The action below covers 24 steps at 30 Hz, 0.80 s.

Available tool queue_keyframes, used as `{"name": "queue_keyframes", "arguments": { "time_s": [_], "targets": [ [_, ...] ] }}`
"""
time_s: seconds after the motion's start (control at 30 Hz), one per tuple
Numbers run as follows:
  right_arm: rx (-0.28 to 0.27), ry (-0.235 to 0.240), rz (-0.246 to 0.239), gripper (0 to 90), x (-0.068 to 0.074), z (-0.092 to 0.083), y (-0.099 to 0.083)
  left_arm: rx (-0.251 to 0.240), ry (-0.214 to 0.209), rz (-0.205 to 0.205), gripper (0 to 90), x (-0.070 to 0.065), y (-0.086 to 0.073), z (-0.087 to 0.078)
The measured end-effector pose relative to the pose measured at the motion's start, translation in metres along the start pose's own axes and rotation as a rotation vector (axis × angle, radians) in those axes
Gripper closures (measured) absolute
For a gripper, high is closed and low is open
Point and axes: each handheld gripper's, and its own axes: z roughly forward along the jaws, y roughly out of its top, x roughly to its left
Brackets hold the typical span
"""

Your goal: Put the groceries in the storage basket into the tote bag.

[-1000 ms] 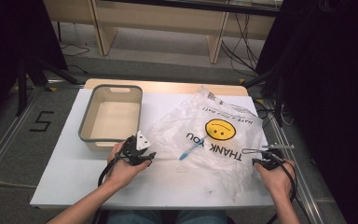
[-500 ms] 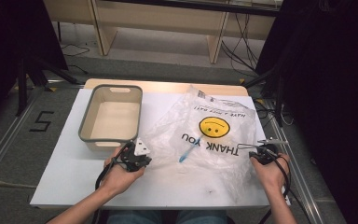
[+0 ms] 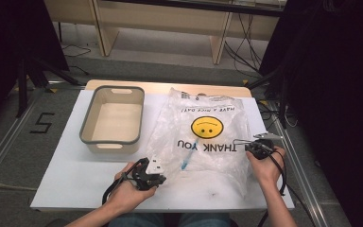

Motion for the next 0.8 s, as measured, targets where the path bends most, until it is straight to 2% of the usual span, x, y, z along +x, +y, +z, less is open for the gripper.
{"name": "queue_keyframes", "arguments": {
  "time_s": [0.03, 0.1, 0.13, 0.17, 0.2, 0.23, 0.3, 0.4, 0.5, 0.53, 0.57, 0.6, 0.63, 0.7, 0.77, 0.8],
  "targets": [
    [0.000, 0.000, 0.000, 74.9, 0.000, 0.000, 0.000, 0.000, 0.003, -0.001, 89.5, 0.001, 0.000, 0.000],
    [-0.017, -0.006, -0.007, 65.0, 0.000, -0.003, 0.001, -0.009, 0.020, -0.009, 89.2, 0.003, -0.002, 0.000],
    [-0.043, -0.013, -0.015, 58.8, 0.000, -0.011, 0.004, -0.014, 0.029, -0.014, 86.3, 0.005, -0.002, 0.000],
    [-0.043, -0.013, -0.015, 58.8, 0.000, -0.011, 0.004, -0.018, 0.036, -0.017, 86.3, 0.006, -0.003, -0.001],
    [-0.080, -0.012, -0.019, 53.7, 0.000, -0.022, 0.007, -0.026, 0.049, -0.025, 78.1, 0.007, -0.004, -0.002],
    [-0.080, -0.012, -0.019, 53.7, 0.000, -0.022, 0.007, -0.030, 0.052, -0.028, 78.1, 0.008, -0.005, -0.002],
    [-0.108, -0.001, -0.020, 49.4, 0.003, -0.035, 0.010, -0.043, 0.064, -0.044, 70.4, 0.010, -0.007, -0.003],
    [-0.138, 0.045, -0.011, 43.0, 0.010, -0.053, 0.010, -0.056, 0.094, -0.075, 54.7, 0.012, -0.011, -0.004],
    [-0.112, 0.138, 0.019, 38.7, 0.019, -0.062, 0.001, -0.055, 0.103, -0.091, 47.5, 0.014, -0.013, -0.006],
    [-0.092, 0.167, 0.029, 37.0, 0.022, -0.064, -0.004, -0.054, 0.104, -0.096, 48.0, 0.014, -0.014, -0.006],
    [-0.046, 0.202, 0.028, 36.1, 0.027, -0.065, -0.013, -0.050, 0.105, -0.098, 49.6, 0.015, -0.014, -0.006],
    [-0.046, 0.202, 0.028, 36.1, 0.027, -0.065, -0.013, -0.046, 0.107, -0.099, 49.6, 0.015, -0.015, -0.005],
    [-0.021, 0.220, 0.026, 35.6, 0.030, -0.066, -0.018, -0.042, 0.108, -0.097, 52.7, 0.016, -0.016, -0.005],
    [0.020, 0.224, 0.012, 36.2, 0.034, -0.067, -0.026, -0.032, 0.109, -0.095, 60.1, 0.017, -0.016, -0.004],
    [0.059, 0.232, -0.022, 44.5, 0.036, -0.066, -0.032, -0.026, 0.108, -0.102, 66.3, 0.018, -0.016, -0.003],
    [0.109, 0.237, -0.056, 56.9, 0.037, -0.064, -0.037, -0.016, 0.107, -0.096, 74.7, 0.019, -0.016, -0.003]
  ]
}}
